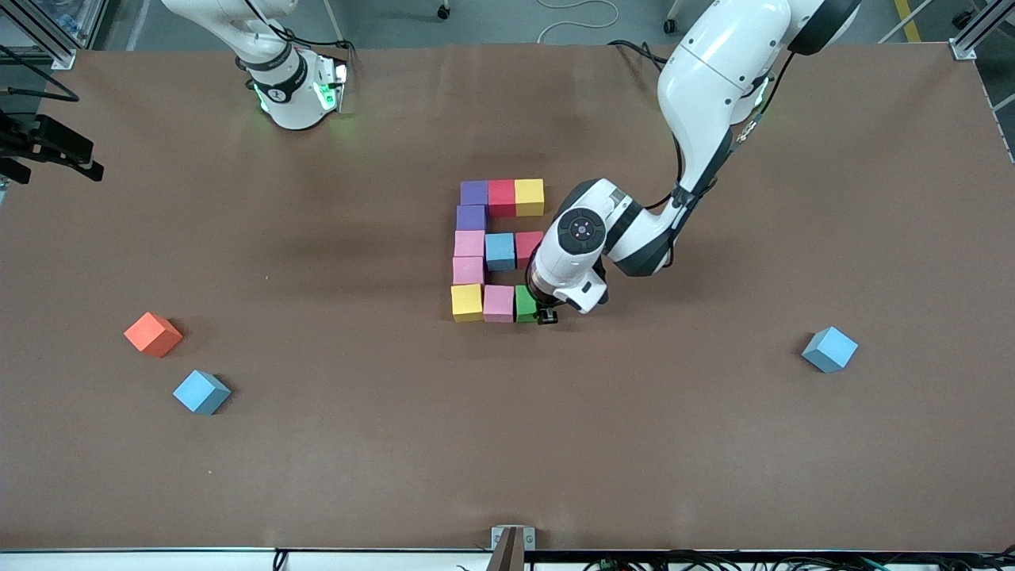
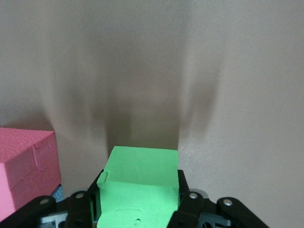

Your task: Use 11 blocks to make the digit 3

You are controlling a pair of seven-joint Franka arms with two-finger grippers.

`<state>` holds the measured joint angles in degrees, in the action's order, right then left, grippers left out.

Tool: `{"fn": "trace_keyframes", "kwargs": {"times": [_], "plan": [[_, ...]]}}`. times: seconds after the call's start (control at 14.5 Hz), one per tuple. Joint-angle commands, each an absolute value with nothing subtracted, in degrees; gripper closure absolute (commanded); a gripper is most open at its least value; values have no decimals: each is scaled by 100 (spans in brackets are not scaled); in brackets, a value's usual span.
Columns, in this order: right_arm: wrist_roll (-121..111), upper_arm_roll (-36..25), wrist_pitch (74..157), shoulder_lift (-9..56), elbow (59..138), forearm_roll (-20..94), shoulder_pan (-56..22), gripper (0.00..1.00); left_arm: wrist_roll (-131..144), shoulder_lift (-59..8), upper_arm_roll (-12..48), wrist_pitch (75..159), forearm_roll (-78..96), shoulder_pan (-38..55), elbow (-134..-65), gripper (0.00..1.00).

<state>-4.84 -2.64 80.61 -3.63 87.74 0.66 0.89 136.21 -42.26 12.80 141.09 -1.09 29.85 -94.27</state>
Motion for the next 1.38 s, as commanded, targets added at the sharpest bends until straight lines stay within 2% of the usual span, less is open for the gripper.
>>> {"fn": "trace_keyframes", "kwargs": {"times": [0.0,0.14,0.21,0.28,0.55,0.9,1.18,1.31], "plan": [[-536,-167,7998,-598,8947,-18,149,0,13711,-4351,1231,14019,-255,3015,-9237,67],[-510,-132,7963,-615,8956,35,149,0,13702,-4342,1239,14019,-255,2997,-9237,47],[-501,-132,7945,-633,8956,53,158,0,13702,-4342,1231,14019,-255,2988,-9237,29],[-501,-123,7945,-642,8982,61,158,0,13693,-4350,1230,14019,-255,3006,-9246,0],[-501,-123,7972,-650,9000,70,167,0,13685,-4281,1222,13800,-264,3006,-9203,0],[-562,-132,8024,-642,8991,185,176,0,13597,-3974,1213,12562,-782,2970,-8553,0],[-834,-132,7981,-642,8956,176,176,0,12555,-3166,1213,11903,-861,2909,-8499,0],[-844,-132,7945,-642,8956,158,176,0,10908,-2727,1195,11184,-853,2883,-8499,0]]}}
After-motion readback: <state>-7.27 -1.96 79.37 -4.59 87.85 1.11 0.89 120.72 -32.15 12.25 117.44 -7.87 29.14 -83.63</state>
